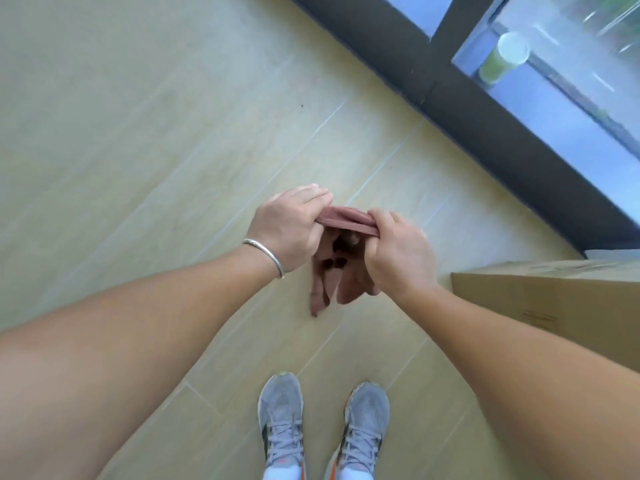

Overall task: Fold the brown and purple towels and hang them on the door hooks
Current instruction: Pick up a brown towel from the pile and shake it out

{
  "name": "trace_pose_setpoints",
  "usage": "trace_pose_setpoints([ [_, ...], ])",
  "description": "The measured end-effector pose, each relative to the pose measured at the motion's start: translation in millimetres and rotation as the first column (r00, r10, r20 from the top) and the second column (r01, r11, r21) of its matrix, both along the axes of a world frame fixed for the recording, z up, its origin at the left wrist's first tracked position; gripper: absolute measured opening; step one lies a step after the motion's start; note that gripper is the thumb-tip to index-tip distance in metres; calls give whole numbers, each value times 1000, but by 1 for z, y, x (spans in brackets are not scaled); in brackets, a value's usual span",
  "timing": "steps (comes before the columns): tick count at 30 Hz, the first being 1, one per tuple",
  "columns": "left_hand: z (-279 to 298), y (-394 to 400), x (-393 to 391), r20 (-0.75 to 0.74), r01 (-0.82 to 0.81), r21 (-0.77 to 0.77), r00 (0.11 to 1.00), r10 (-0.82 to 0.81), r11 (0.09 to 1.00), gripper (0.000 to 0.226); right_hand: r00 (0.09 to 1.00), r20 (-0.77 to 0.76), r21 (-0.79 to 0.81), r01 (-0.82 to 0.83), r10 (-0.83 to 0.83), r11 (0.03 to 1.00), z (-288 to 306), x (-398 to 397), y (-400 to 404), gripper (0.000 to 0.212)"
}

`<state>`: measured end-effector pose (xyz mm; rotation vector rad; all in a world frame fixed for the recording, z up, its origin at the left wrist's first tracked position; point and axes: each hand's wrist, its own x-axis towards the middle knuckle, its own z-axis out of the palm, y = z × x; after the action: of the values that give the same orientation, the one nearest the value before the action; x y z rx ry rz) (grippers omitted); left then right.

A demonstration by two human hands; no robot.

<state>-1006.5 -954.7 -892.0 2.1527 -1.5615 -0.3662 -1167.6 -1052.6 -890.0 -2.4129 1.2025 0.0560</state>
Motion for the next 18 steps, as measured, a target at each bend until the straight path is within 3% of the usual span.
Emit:
trace_pose_setpoints([
  [7, 171, 3, 98, 108, -115, -172, 985, 134, 978, 51, 998, 61, -24, -2, 3, 1000, 145, 92, -19, 23],
  [12, 249, 53, 171, 152, -298, -210, 931, 332, 931, 52, 992, 117, 44, 39, -44, 998, 213, 157, -7, 19],
  [15, 275, 99, 215, 181, -463, -148, 856, 484, 874, 50, 970, 239, 184, -77, 31, 980, 250, 189, 11, 17],
  [18, 281, 150, 242, 136, -727, 0, 681, 720, 687, 42, 941, 273, 191, -257, 201, 947, 271, 216, 40, 13],
])
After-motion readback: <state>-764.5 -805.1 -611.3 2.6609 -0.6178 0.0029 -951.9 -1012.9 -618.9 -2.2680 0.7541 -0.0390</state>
